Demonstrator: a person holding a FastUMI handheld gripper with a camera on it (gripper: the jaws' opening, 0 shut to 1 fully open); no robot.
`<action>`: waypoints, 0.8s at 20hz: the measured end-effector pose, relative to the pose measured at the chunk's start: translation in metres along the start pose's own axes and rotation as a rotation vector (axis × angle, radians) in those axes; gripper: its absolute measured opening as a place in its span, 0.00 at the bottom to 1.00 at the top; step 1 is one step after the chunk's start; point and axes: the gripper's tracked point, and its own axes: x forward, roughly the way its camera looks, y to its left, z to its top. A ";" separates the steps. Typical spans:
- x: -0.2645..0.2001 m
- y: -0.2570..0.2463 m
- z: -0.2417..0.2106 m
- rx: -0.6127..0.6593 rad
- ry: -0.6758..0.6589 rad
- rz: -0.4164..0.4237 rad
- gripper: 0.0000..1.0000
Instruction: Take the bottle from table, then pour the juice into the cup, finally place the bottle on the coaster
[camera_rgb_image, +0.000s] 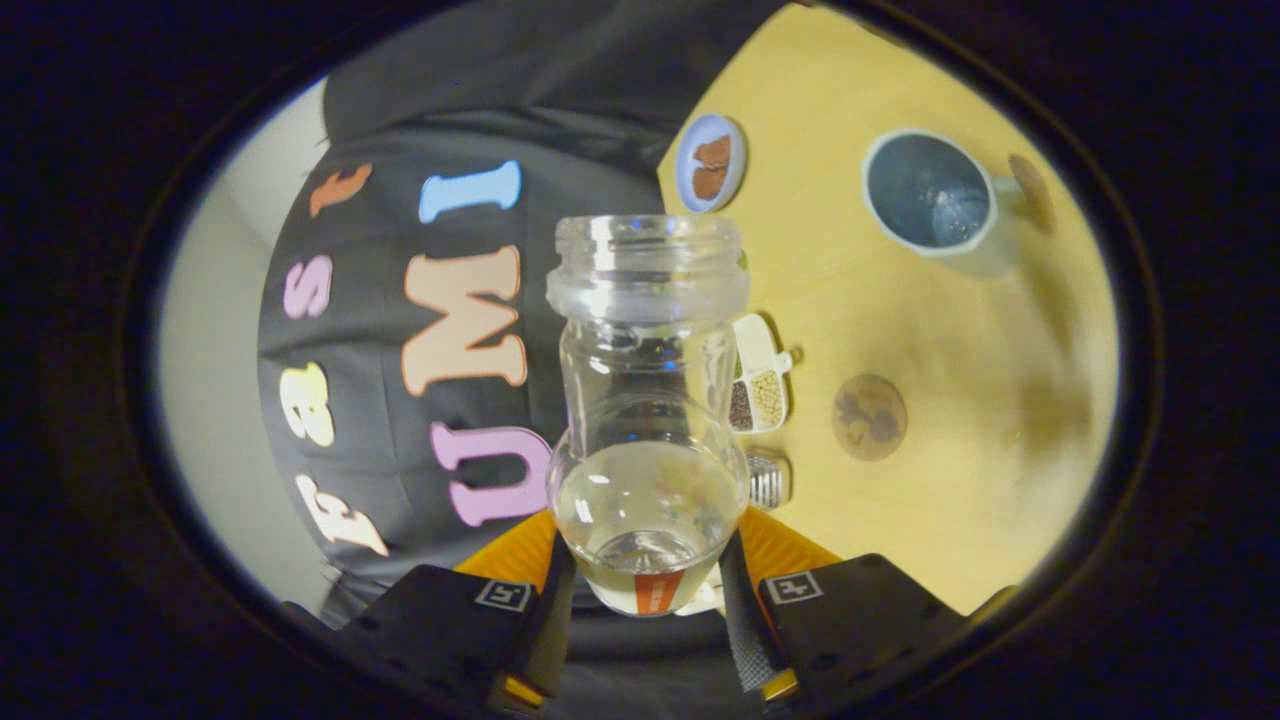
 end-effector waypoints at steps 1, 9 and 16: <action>-0.004 0.001 -0.002 -0.108 0.001 -0.007 0.69; 0.009 0.010 0.010 -0.973 -0.069 -0.156 0.70; 0.041 -0.017 0.029 -1.288 -0.148 -0.273 0.70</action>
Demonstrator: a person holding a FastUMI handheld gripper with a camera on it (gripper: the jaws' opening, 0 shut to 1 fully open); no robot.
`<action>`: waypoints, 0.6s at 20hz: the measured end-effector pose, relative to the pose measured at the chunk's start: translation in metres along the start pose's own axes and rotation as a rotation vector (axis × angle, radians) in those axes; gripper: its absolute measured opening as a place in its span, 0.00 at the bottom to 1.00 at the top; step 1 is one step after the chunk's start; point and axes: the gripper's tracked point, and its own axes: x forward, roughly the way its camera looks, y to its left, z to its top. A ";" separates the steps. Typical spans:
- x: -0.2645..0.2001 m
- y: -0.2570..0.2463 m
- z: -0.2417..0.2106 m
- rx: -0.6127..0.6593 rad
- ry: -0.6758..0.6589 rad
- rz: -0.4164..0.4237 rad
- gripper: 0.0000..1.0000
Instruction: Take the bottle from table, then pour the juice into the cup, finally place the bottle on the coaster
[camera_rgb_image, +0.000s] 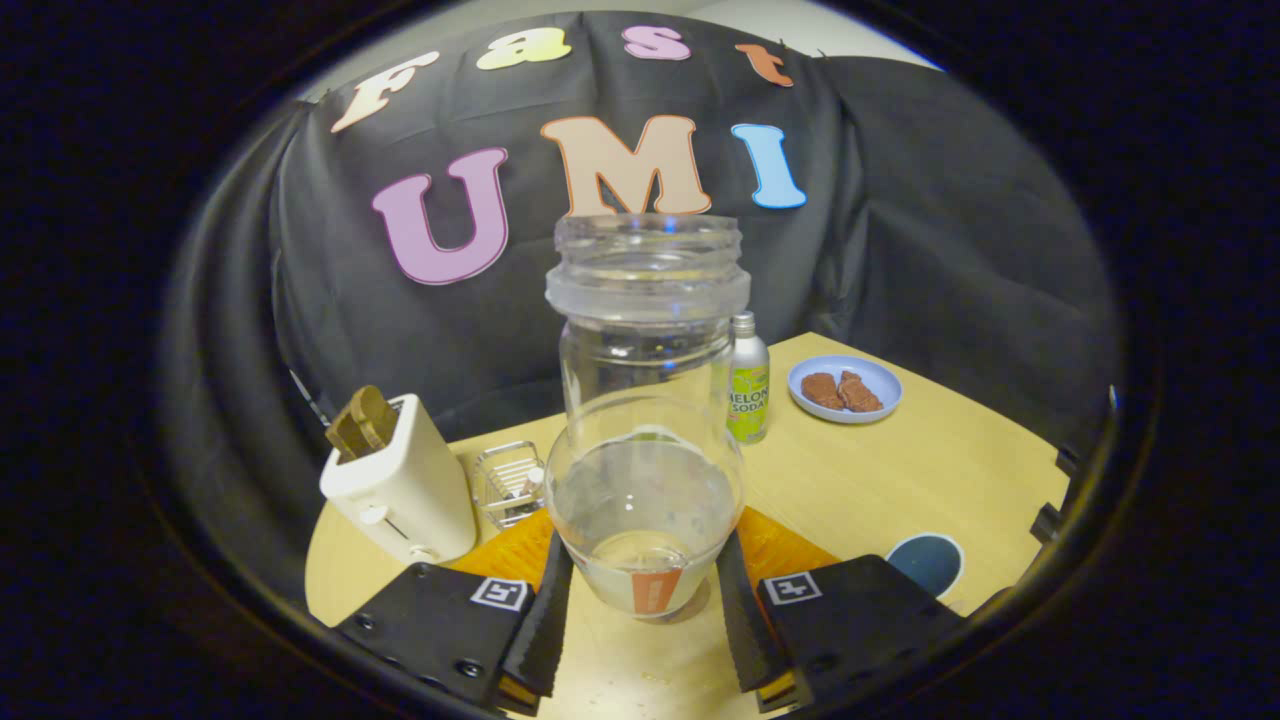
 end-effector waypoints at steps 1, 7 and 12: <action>0.005 0.002 -0.007 -0.025 0.010 -0.008 0.70; 0.041 0.001 -0.050 -0.192 0.082 -0.060 0.71; 0.056 0.006 -0.069 -0.226 0.126 -0.062 0.71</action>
